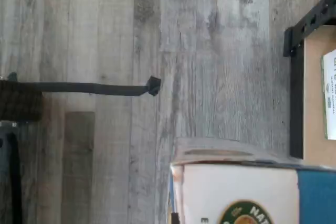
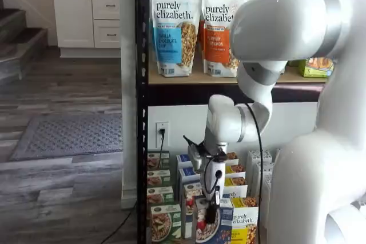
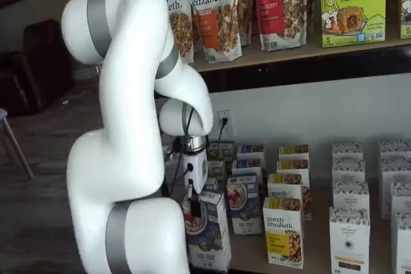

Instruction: Pick up the blue and white box that is on the bottom shelf, the second box from the left

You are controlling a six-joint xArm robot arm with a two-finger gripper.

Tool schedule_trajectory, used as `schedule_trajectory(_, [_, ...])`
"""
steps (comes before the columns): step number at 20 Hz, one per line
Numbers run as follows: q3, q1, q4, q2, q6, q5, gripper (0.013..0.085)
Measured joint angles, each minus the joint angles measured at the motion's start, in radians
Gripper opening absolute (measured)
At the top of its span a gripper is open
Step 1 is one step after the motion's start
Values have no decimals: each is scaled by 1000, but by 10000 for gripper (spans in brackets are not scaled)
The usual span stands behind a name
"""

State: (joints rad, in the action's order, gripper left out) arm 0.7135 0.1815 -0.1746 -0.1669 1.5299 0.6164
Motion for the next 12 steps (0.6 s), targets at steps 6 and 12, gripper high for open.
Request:
schedule_trajectory(6, [-21, -6, 18, 86, -16, 61, 490])
schedule_trajectory(12, [-23, -18, 27, 144, -17, 115, 490])
